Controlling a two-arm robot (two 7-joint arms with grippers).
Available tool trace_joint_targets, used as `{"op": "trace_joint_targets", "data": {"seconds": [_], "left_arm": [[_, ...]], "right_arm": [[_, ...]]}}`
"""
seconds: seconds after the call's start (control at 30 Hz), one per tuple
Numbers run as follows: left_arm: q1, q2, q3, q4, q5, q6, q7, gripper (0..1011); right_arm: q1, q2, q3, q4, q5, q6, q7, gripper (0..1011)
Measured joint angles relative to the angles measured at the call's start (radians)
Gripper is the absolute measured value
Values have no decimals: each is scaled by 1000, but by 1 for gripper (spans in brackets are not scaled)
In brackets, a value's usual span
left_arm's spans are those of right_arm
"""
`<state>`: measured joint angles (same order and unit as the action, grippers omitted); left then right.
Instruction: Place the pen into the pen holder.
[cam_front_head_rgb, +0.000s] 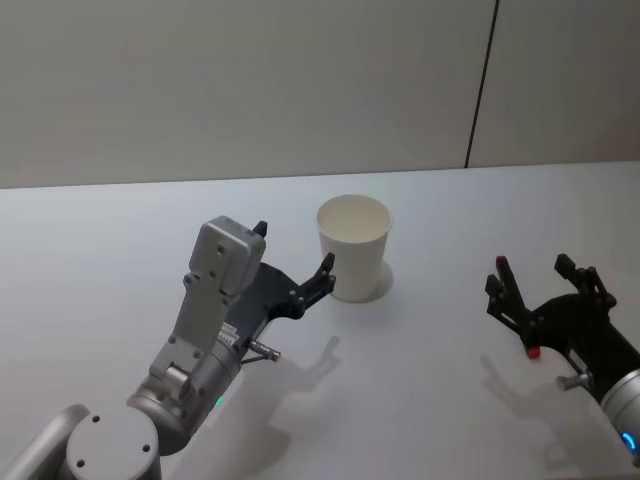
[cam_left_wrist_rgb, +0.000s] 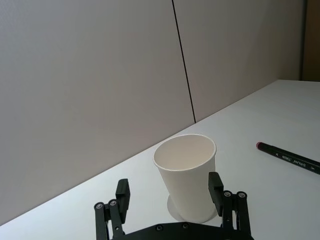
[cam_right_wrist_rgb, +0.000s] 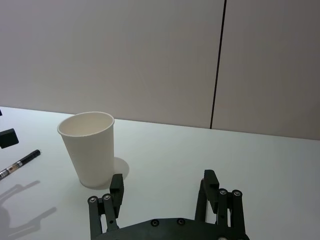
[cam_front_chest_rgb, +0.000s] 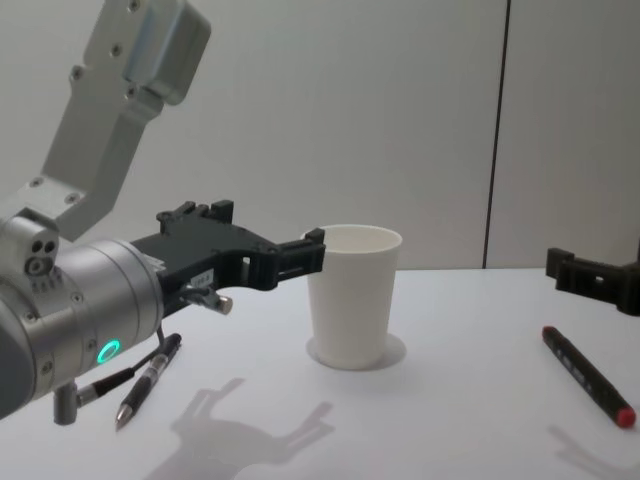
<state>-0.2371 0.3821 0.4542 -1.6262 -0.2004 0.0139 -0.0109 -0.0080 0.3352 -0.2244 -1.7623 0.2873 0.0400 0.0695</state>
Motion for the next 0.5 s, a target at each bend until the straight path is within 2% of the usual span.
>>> {"op": "trace_joint_targets", "data": {"seconds": [0.23, 0.5], "left_arm": [[0, 0, 0, 0, 0, 0, 0, 1004], [0, 0, 0, 0, 0, 0, 0, 1004]], "right_arm": [[19, -11, 1, 10, 0, 23, -4, 1002], [50, -37, 1, 23, -7, 75, -46, 1002]]}}
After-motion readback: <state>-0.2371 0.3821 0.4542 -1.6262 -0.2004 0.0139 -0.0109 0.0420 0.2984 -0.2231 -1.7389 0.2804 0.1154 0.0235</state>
